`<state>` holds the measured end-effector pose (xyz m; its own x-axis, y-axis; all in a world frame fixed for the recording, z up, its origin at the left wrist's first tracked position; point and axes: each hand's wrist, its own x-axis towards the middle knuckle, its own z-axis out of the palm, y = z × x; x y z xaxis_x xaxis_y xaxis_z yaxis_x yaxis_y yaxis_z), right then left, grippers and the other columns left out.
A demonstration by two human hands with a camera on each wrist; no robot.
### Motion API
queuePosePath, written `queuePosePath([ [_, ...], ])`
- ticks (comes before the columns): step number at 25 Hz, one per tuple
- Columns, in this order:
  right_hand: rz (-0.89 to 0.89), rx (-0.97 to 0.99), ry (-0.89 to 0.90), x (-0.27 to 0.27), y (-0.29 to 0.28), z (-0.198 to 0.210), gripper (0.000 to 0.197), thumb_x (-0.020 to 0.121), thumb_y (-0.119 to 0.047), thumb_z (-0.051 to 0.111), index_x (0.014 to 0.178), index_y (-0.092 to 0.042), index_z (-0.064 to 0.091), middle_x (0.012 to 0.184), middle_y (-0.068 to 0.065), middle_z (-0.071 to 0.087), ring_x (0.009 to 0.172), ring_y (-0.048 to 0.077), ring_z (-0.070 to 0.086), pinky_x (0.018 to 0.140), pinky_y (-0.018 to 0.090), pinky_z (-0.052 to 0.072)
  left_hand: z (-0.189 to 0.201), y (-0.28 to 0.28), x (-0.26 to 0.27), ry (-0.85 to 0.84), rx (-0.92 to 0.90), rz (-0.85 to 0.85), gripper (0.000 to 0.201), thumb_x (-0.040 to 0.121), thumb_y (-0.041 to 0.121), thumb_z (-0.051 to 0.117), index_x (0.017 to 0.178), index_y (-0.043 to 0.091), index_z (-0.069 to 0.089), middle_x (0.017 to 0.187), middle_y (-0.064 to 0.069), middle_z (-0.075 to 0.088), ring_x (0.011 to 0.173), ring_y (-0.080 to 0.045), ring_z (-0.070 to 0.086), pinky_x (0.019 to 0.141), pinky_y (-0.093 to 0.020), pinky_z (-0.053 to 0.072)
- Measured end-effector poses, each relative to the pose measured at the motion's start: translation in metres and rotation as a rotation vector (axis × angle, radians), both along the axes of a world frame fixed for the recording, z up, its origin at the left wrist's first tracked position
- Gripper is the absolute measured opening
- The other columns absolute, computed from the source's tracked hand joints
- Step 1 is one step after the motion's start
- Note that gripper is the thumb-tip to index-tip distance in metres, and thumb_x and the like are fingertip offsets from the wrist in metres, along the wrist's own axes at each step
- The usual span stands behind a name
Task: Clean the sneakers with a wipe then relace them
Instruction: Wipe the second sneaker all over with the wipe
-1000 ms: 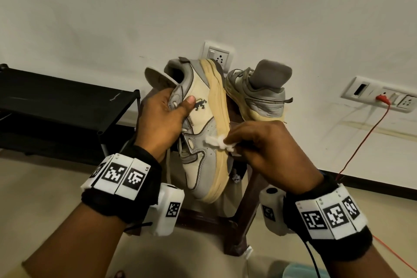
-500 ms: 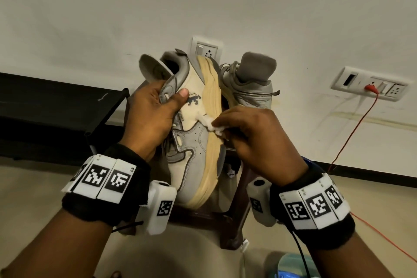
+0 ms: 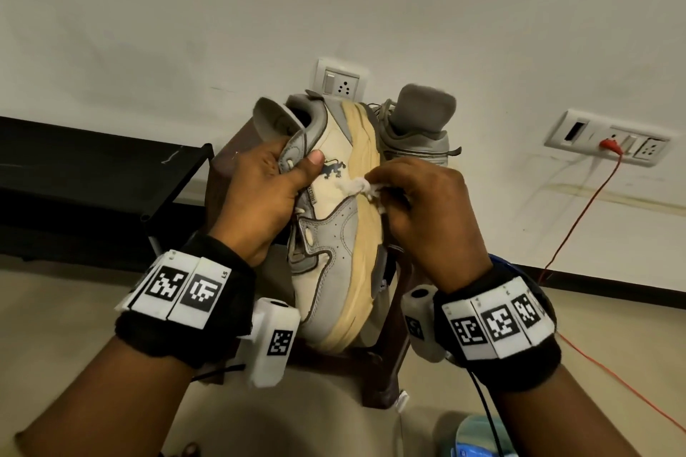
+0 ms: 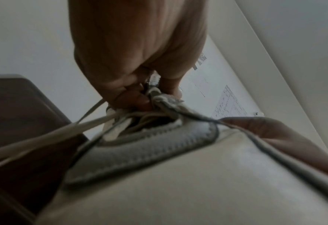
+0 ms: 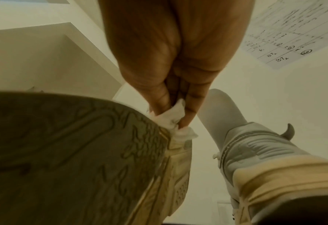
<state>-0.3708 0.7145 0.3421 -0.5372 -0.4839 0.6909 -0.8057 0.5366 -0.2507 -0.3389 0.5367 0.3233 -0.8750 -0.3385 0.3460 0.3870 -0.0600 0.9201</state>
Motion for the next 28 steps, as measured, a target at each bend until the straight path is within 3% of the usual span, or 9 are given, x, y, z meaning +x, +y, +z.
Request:
queuePosePath([
  [4,0.095,0.158,-0.099,0.006,0.007,0.009,0.027,0.078,0.001,0.069,0.101,-0.013,0.073,0.096,0.0,0.071,0.086,0.011,0.064,0.078,0.025,0.054,-0.002,-0.003,-0.003,0.013,0.018,0.135,0.016,0.089,0.015,0.064,0.102,0.023,0.069,0.102,0.001,0.074,0.095,-0.014,0.071,0.085,-0.039,0.057],
  [8,0.237,0.263,-0.172,0.019,0.015,0.015,0.026,0.078,0.0,0.068,0.099,-0.014,0.073,0.097,-0.003,0.07,0.087,0.005,0.064,0.077,0.016,0.052,0.003,-0.007,-0.004,0.059,0.001,0.271,0.014,0.089,0.015,0.065,0.092,0.027,0.069,0.092,0.005,0.075,0.088,-0.011,0.072,0.082,-0.038,0.058],
  [12,0.131,0.173,0.045,0.016,-0.005,-0.001,0.019,0.08,-0.006,0.068,0.099,-0.009,0.073,0.096,0.006,0.069,0.087,0.018,0.064,0.076,0.03,0.054,0.0,-0.007,-0.006,0.002,-0.093,0.308,0.004,0.085,0.029,0.067,0.087,0.031,0.071,0.089,0.006,0.075,0.084,-0.01,0.072,0.079,-0.042,0.059],
  [15,0.043,0.079,0.09,0.007,-0.016,-0.003,0.018,0.079,-0.003,0.069,0.096,-0.006,0.073,0.094,0.009,0.069,0.086,0.023,0.064,0.074,0.038,0.055,0.003,0.008,-0.006,0.007,-0.243,0.325,0.011,0.084,0.028,0.069,0.094,0.023,0.073,0.088,0.007,0.074,0.083,-0.005,0.07,0.078,-0.035,0.059],
  [19,0.181,0.197,-0.009,0.009,-0.007,0.006,0.02,0.079,-0.003,0.068,0.097,-0.01,0.073,0.095,0.004,0.07,0.087,0.017,0.064,0.075,0.032,0.055,0.008,0.013,-0.01,0.014,-0.265,0.374,0.012,0.084,0.026,0.071,0.091,0.017,0.074,0.083,0.006,0.074,0.076,-0.007,0.071,0.067,-0.028,0.059],
  [22,0.25,0.378,-0.033,0.021,-0.01,0.001,0.023,0.077,-0.001,0.064,0.096,-0.012,0.074,0.092,0.003,0.069,0.086,0.019,0.064,0.071,0.037,0.054,0.013,0.014,-0.014,-0.018,-0.332,0.407,0.015,0.083,0.03,0.071,0.091,0.019,0.074,0.081,0.01,0.073,0.075,-0.005,0.069,0.07,-0.031,0.058],
  [25,0.113,0.249,0.035,0.017,-0.016,-0.008,0.033,0.082,-0.018,0.043,0.093,-0.01,0.074,0.088,0.006,0.067,0.081,0.024,0.062,0.067,0.04,0.053,0.022,0.017,-0.017,-0.038,-0.383,0.371,0.012,0.082,0.032,0.072,0.086,0.021,0.072,0.074,0.012,0.07,0.069,0.001,0.068,0.063,-0.02,0.056],
  [27,0.038,0.14,0.045,0.007,-0.013,-0.011,0.034,0.081,-0.018,0.043,0.092,-0.008,0.074,0.087,0.008,0.068,0.08,0.026,0.063,0.067,0.04,0.054,0.023,0.018,-0.019,-0.046,-0.376,0.276,0.011,0.081,0.027,0.073,0.091,0.026,0.07,0.074,0.017,0.067,0.07,0.006,0.067,0.062,-0.011,0.053],
  [28,0.01,0.111,0.042,0.002,-0.01,-0.012,0.029,0.079,-0.013,0.048,0.092,-0.008,0.074,0.087,0.008,0.068,0.08,0.026,0.064,0.067,0.041,0.055,0.022,0.02,-0.019,-0.046,-0.37,0.222,0.016,0.081,0.023,0.074,0.096,0.026,0.069,0.077,0.017,0.067,0.072,0.008,0.067,0.066,-0.012,0.055],
])
